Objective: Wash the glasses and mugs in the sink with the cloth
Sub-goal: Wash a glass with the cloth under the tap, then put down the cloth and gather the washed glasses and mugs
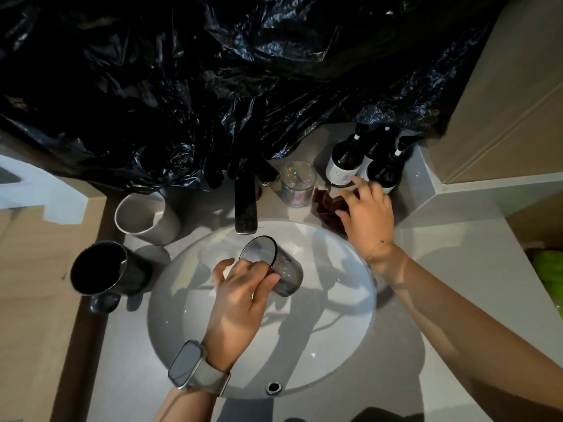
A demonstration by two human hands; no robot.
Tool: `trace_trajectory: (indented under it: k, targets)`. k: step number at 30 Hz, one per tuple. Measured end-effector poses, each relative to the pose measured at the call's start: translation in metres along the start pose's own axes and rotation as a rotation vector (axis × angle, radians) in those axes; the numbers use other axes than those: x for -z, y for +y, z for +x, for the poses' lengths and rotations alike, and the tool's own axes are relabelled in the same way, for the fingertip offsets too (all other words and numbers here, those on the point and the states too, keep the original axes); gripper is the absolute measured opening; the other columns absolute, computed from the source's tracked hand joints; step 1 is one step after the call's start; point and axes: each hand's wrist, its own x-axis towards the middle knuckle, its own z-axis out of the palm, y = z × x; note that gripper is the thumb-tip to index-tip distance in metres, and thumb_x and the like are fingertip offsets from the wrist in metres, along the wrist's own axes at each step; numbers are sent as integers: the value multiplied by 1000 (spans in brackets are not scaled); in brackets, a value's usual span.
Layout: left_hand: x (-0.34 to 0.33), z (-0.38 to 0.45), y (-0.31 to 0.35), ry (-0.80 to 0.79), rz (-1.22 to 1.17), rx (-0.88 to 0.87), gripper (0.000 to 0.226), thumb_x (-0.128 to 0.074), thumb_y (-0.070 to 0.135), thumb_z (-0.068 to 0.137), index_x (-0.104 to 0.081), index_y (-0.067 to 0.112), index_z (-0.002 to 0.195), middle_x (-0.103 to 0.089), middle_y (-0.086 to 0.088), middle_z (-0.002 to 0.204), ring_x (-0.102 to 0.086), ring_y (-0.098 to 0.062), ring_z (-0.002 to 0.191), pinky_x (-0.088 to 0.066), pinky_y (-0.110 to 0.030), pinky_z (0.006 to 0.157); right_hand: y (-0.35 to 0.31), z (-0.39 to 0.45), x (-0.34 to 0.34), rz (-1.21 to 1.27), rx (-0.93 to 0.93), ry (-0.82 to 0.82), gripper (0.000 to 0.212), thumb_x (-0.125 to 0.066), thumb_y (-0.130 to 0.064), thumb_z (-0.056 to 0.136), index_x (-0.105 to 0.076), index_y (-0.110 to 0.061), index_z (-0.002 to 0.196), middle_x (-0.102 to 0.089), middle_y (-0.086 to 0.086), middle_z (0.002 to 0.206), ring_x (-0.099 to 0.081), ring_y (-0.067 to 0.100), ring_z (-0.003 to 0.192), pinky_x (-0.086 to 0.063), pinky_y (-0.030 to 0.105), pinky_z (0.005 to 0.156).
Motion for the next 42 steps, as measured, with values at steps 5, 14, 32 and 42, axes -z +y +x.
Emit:
trace_trajectory:
  k: [5,14,32,42]
  targets:
    - [4,-2,6,-77,-147,64,20,-47,34,97,-44,28,78,-37,15,75,-37,3,69,-32,-7,69,-3,10,6,115,12,90,30,-73,-20,80,-68,-15,109,-59,10,115,-52,33,104,-42,44,88]
    - [7,-12,26,-102,-184,-126,27,-54,34,96,-65,15,80,-59,8,77,-53,-12,79,-43,-22,72,23,-101,55,540,-117,100,27,-61,-7,86,-67,-11,112,-62,10,114,-59,28,101,-46,32,90]
    - [-145,-7,146,-240,127,-527,29,-49,38,89,-63,24,69,-61,11,65,-58,-13,70,-50,-22,61,154,-180,80,749,-273,-93,35,-63,-11,89,-66,-23,121,-65,-10,116,-61,10,106,-49,28,95]
    - [-151,-2,172,-122,-210,-172,29,-65,42,89,-67,21,109,-58,5,124,-50,-12,113,-39,-20,99,191,-138,90,771,-79,-165,33,-63,-9,89,-66,-21,120,-67,-6,117,-62,11,105,-52,32,92]
